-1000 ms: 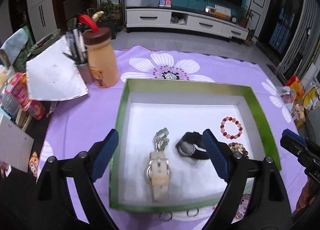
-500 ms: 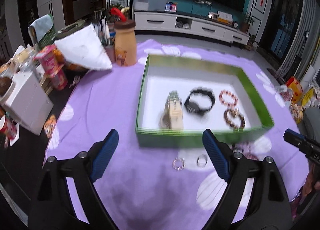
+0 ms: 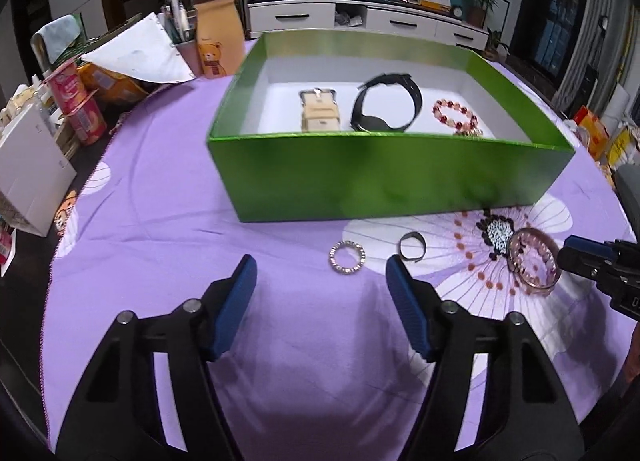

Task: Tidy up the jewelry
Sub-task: 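Move both open tools out of the box toward the rhinestone ring and silver bangle, then grasp the rhinestone ring with the left tool while the right tool grasps the silver bangle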

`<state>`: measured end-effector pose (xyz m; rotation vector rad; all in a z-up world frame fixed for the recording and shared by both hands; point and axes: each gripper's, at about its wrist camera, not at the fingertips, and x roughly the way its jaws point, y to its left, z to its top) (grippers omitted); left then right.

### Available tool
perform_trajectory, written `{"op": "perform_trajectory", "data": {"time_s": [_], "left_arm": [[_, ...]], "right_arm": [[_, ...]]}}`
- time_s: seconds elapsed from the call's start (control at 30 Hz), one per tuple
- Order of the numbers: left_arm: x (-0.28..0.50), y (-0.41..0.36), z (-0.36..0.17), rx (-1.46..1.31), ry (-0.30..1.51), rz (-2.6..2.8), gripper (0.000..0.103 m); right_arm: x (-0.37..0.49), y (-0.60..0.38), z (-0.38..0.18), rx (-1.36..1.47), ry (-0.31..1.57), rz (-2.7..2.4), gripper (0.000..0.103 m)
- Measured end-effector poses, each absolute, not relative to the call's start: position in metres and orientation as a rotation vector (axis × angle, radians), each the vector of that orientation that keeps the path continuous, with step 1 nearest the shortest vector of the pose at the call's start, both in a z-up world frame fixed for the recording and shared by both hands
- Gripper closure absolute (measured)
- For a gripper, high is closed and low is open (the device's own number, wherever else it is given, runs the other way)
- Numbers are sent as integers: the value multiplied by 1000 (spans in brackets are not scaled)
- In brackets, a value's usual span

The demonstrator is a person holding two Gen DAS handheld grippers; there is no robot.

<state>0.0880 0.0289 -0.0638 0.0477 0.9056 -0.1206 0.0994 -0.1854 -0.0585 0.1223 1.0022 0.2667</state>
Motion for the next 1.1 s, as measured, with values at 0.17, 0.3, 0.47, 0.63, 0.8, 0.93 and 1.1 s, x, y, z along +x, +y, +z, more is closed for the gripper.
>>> {"op": "perform_trajectory", "data": {"time_s": [0.17,0.3,0.47,0.63,0.8,0.93,1.1], "left_arm": [[93,22,-77,70,923,-148,56],[91,22,-80,81,894,-168,63],[87,15,-79,103,877,-209,86],[88,14,-78,99,879,-217,87],[84,18,-67,58,873,-222,103],[85,19,-65,45,875,-224,103],[93,22,-71,53,889,-200,54]], "right_arm": [[103,-181,-66,79,1008,244,89],[104,-184,-64,65,995,224,96],[103,-188,-59,99,970,228,100],[98,-187,-43,121,923,259,100],[95,-191,-23,144,870,283,100],[95,-193,-16,151,855,284,99],[93,-194,-18,169,862,295,99]]}}
